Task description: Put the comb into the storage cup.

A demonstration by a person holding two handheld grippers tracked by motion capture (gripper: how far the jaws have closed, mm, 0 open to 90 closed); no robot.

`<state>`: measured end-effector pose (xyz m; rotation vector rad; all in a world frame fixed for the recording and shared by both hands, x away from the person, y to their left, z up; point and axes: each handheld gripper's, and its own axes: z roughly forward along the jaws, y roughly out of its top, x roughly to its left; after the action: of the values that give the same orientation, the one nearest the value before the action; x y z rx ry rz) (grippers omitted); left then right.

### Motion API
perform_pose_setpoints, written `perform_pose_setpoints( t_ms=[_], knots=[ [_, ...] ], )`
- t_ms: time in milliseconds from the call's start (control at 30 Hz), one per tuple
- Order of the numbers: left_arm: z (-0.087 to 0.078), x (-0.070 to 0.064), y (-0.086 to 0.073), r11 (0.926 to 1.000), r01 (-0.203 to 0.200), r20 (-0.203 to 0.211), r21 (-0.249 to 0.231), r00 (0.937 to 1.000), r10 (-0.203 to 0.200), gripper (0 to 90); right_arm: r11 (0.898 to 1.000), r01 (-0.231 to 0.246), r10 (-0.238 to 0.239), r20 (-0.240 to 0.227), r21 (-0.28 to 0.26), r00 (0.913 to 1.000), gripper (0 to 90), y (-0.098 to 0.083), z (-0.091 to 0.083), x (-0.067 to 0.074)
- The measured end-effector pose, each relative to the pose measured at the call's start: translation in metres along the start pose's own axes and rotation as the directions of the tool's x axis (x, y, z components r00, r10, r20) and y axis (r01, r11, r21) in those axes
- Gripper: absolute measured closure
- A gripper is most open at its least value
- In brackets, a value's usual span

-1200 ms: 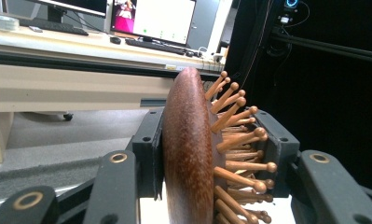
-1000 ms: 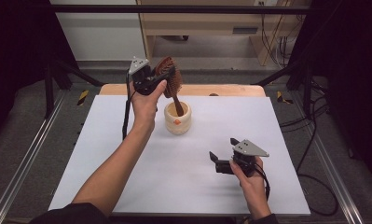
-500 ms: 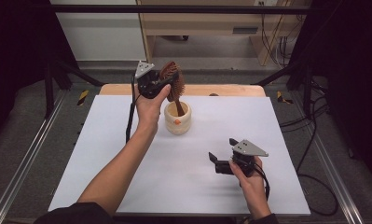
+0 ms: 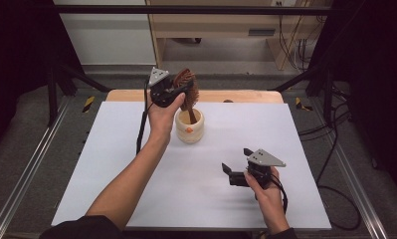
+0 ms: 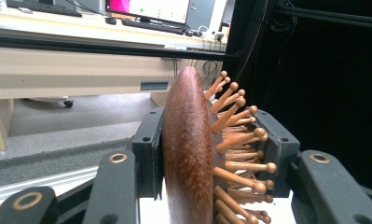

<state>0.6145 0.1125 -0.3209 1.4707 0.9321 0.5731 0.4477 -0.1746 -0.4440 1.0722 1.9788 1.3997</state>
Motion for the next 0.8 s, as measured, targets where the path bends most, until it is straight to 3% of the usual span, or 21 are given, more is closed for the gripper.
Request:
perform_pose_setpoints(
  t_ms=[800],
  knots=[
    [0.0028,0.0029,-0.0091,0.9995,0.030,-0.004,0.006,0.9995,-0.030,50.5,1.000,0.005,-0.004,-0.012,0.011,0.9999,5.9,-0.0009,0.0023,0.0004]
  ],
)
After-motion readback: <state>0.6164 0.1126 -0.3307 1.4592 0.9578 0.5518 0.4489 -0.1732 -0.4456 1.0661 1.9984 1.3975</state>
